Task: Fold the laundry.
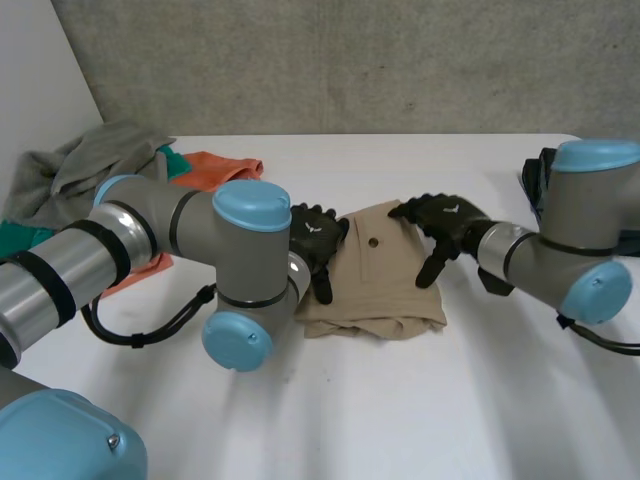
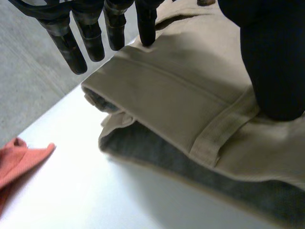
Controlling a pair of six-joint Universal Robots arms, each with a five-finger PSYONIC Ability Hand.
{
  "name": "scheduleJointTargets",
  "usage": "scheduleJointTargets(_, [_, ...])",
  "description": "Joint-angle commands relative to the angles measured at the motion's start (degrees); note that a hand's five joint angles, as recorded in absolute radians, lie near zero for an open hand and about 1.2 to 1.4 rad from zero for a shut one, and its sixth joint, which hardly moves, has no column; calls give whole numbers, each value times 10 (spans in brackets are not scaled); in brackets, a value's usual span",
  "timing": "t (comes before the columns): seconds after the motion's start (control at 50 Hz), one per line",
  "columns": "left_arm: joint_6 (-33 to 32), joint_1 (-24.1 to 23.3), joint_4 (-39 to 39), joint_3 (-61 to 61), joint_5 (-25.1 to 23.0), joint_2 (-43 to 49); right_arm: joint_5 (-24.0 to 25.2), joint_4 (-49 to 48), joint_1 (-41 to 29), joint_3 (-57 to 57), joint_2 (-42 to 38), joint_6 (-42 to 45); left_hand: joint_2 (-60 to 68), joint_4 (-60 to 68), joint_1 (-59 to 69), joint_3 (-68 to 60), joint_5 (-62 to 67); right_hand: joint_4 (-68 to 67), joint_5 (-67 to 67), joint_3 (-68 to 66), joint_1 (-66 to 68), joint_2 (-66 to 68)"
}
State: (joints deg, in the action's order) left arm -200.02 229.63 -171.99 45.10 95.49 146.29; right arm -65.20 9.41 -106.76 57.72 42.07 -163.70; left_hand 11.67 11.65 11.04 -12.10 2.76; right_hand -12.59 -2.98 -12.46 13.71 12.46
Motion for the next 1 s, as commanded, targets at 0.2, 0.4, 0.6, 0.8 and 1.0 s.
scheduleJointTargets(0.2, [-63,1,21,16,25,-12,-63,25,-19,-46,-37,72,1,1,7,4,-10,26,30,25,-37,-25])
scheduleJointTargets(0.4, [-46,-4,17,37,17,-121,-64,-7,-17,47,126,51,-16,-16,-10,21,-27,26,30,25,-37,-25])
scheduleJointTargets(0.6, [63,19,-26,176,-132,-294,-61,-252,-21,393,296,51,-16,-16,-10,21,-27,26,30,25,-37,-25])
scheduleJointTargets(0.8, [90,40,-39,274,-237,-342,-67,-451,-107,545,262,61,-8,-8,-2,12,-19,26,30,25,-37,-25])
scheduleJointTargets(1.0, [91,38,-40,283,-237,-338,-89,-503,-119,468,145,136,-8,-8,-2,12,-19,-30,-26,-32,19,32])
